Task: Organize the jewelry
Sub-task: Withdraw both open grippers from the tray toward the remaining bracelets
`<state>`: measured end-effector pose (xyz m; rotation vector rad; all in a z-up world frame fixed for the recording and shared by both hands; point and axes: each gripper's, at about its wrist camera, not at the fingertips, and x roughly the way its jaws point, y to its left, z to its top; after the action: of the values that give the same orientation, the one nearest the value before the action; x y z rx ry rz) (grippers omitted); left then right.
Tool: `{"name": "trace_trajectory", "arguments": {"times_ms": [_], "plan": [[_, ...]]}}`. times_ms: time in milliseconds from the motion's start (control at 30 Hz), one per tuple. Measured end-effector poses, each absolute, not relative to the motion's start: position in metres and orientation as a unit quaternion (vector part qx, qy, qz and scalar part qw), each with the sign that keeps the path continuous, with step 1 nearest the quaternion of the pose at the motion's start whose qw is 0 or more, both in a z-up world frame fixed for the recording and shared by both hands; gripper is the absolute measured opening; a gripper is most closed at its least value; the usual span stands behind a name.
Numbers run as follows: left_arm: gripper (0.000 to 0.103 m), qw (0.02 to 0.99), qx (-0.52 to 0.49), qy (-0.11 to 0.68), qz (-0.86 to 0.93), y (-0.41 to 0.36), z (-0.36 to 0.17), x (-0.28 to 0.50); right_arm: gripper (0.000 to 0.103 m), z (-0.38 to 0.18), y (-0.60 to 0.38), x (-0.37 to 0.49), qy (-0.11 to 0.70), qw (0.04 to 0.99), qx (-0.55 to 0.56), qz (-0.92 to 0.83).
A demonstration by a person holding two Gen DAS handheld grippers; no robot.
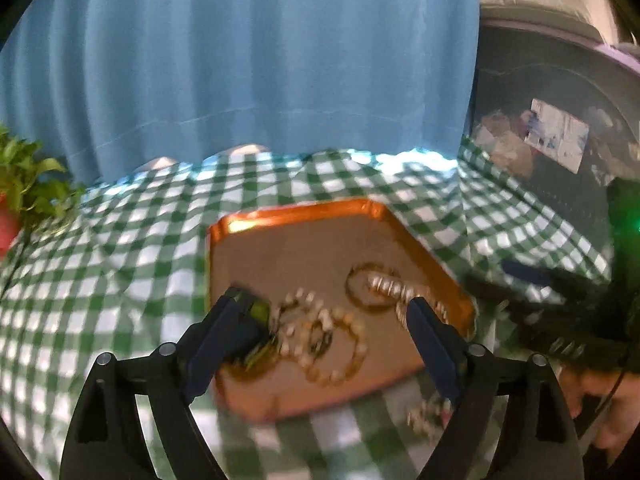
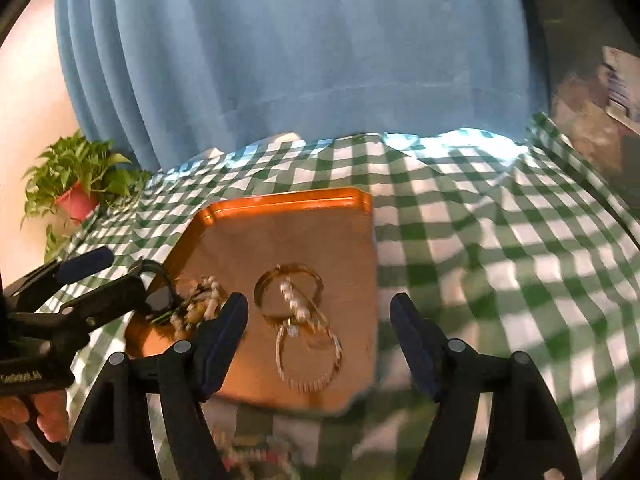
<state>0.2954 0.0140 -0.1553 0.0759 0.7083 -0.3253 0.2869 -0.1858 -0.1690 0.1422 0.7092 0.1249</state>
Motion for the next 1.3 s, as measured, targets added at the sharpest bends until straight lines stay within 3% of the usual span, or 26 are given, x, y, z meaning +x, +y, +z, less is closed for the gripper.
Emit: {"name": "trace_trajectory", "arguments": {"times_ms": [333, 767, 1300], "plan": [[0.086, 0.911, -0.005, 0.402, -0.096, 0.046, -0.169, 0.183, 0.071, -0.146, -0.184, 0.175, 0.346, 0.935, 0.072, 0.033], [0.086, 0.932, -0.019, 0.351, -0.087, 0.057, -0.068, 0.064, 0.071, -0.067, -0.146, 0.036, 0.294, 0.953, 0.058, 0.045], [0.086, 0.945, 0.024, 0.326, -0.019, 0.053, -0.037, 0.025, 0.071, -0.048, -0.125, 0.004, 0.272, 0.958, 0.036, 0.08]]}}
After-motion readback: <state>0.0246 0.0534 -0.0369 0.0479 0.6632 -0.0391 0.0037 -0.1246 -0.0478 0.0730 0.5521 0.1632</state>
